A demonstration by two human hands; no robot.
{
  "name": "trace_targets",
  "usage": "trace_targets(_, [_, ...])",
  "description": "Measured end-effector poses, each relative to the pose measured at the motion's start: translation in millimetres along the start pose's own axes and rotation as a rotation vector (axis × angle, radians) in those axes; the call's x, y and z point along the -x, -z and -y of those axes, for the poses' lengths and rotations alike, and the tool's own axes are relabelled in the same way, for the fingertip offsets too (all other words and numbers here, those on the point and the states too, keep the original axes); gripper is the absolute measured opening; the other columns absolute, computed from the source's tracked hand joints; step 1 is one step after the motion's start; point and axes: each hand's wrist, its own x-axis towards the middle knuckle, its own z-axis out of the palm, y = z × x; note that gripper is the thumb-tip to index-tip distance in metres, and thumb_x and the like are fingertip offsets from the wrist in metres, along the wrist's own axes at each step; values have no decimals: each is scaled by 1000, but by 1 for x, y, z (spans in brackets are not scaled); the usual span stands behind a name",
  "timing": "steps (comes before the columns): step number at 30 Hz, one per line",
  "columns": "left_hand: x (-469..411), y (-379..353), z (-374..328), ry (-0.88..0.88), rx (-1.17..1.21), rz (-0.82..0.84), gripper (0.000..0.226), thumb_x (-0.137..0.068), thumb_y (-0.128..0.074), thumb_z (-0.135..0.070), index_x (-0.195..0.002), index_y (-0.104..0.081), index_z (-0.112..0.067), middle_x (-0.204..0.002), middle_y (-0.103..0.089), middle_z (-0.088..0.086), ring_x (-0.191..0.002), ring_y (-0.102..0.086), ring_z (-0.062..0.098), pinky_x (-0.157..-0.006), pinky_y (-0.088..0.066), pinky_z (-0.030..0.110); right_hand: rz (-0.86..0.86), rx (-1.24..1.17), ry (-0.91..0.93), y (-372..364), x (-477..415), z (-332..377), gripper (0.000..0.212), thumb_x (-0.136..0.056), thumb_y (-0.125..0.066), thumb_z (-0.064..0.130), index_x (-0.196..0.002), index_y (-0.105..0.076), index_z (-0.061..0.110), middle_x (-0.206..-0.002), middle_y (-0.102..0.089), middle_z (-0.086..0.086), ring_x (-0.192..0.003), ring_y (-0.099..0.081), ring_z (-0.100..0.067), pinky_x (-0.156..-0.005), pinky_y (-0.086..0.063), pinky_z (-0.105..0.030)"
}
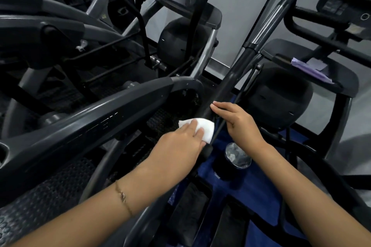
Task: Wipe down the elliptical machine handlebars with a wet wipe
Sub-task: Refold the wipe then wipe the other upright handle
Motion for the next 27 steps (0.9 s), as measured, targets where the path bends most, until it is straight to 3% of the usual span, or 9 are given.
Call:
trace_targets(2, [-3,5,-1,6,-1,47,44,-82,-33,-33,-83,-74,-16,-92,-72,0,-57,-68,14,-32,-40,20,-3,-4,5,-1,1,1,55,-72,-49,-20,-118,-63,8,-119,-64,-12,-109,-61,-28,-96,-40,-28])
trace_targets(5, [-22,3,-3,44,-44,199,37,-100,-28,-32,-124,-50,-13,-131,-48,3,-90,-65,26,-56,-36,31,-1,-25,-23,-2,-1,1,56,-73,-47,-19,-119,-62,9,-121,-63,-12,-111,-60,-28,-96,-40,-28])
trace_targets(8, [-25,5,-10,64,-39,260,39,-102,-25,-32,-133,-39,-14,-141,-36,2,-102,-60,27,-63,-32,31,9,-30,-22,-1,0,-1,55,-74,-43,-14,-120,-62,10,-122,-62,-10,-112,-59,-26,-98,-38,-26])
trace_targets(13, [-41,-5,-1,59,-6,220,37,-101,-26,-32,-133,-39,-17,-132,-47,1,-100,-61,26,-64,-32,31,-12,-55,-27,-3,1,-1,55,-73,-44,-13,-118,-64,12,-119,-64,-5,-110,-59,-19,-95,-41,-22])
trace_targets(18, [-46,-5,-2,60,22,238,41,-101,-26,-33,-141,-31,-23,-135,-48,-5,-108,-58,23,-76,-42,35,68,-253,-133,8,-16,-32,57,-75,-43,-17,-116,-65,15,-121,-62,4,-116,-55,-12,-104,-39,-20])
trace_targets(21, [-63,-12,-2,38,-70,228,42,-101,-26,-32,-141,-29,-23,-132,-50,-4,-107,-59,22,-71,-40,32,87,5,-29,14,-45,-70,56,-82,-46,-12,-132,-51,13,-141,-47,-1,-132,-42,-15,-107,-33,-24])
trace_targets(25, [-95,-25,-3,12,-108,286,37,-100,-30,-30,-135,-34,-20,-121,-58,-1,-98,-61,23,-63,-31,29,420,342,32,5,-74,-118,67,-89,-37,-8,-148,-9,10,-157,-4,-6,-145,-4,-21,-119,-7,-35])
trace_targets(27, [-99,-24,-4,38,-95,308,35,-99,-32,-29,-133,-34,-21,-116,-61,-1,-94,-62,25,-63,-33,31,417,456,174,0,-75,-138,72,-85,-41,-8,-147,-10,8,-156,-11,-9,-144,-11,-25,-117,-4,-39])
